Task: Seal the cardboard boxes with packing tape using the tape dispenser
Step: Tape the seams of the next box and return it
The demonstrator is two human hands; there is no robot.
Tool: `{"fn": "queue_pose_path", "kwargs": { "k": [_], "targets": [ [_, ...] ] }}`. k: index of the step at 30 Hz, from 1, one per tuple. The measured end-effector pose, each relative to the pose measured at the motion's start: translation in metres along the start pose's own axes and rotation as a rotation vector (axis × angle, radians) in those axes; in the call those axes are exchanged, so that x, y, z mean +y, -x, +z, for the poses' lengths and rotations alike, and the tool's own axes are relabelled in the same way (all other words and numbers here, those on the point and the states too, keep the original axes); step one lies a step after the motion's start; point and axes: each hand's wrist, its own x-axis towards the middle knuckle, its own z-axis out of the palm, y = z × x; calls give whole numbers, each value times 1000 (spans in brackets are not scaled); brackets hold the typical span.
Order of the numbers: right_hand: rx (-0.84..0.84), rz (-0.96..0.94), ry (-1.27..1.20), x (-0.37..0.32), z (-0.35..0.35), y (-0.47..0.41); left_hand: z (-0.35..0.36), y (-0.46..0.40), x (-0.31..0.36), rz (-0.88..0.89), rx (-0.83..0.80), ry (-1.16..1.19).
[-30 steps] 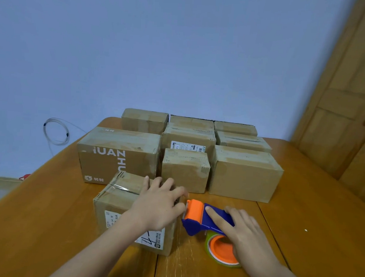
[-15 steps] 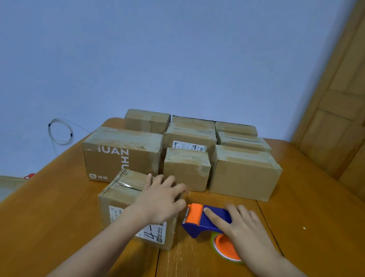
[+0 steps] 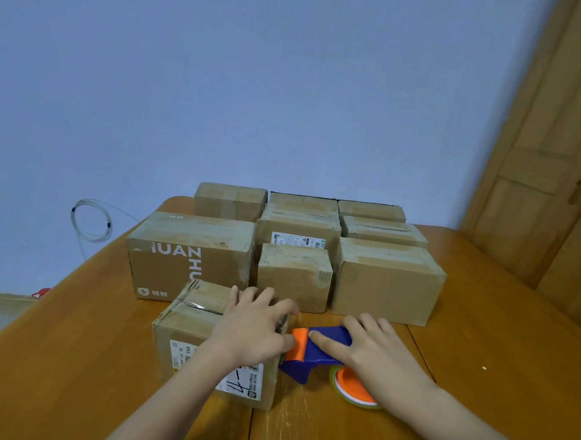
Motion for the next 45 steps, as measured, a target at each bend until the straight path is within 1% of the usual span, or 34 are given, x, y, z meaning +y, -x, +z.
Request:
{"fn": "queue_pose_path", "kwargs": {
  "k": [3,8,12,14,16,18,20,22,24,31,34,38,41,43,45],
  "targets": [
    [10,-37,58,2,-10,-6,1,1,1,-6,11,12],
    [-34,-88,111,2,-22,-17,1,0,1,-8,29,13],
    [-24,-148,158,-4,-37,-25,1,0,2,-13,24,9],
    [-48,-155,174,-5,-41,-28,1,0,2,-14,28,13],
    [-109,-158,201,-10,-51,-31,0,1,3,-17,31,19],
    [-175,-202,263,-19,-61,-33,0,1,3,-23,24,17],
    [-220,-226,283,-27,-58,-34,0,0,3,-21,21,-2],
    [-311,-223,291,-37,-57,-38,1,0,3,-14,34,-9],
    [-373,-176,267,-41,-51,-40,1,3,3,-10,41,6],
    [-408,41,187,-16,-43,-32,0,2,0,-6,42,-4],
    [-427,149,101,-8,-35,-22,-1,1,0,0,32,-15],
    [-366,320,-64,4,-23,-12,-2,1,0,20,17,-38],
    [-311,416,-173,9,-15,-8,-2,2,0,61,61,-62],
    [-270,455,-232,13,-12,-6,-3,5,0,119,107,-86],
    [-223,488,-283,18,-11,-5,-5,7,-4,240,155,-119]
  ]
}}
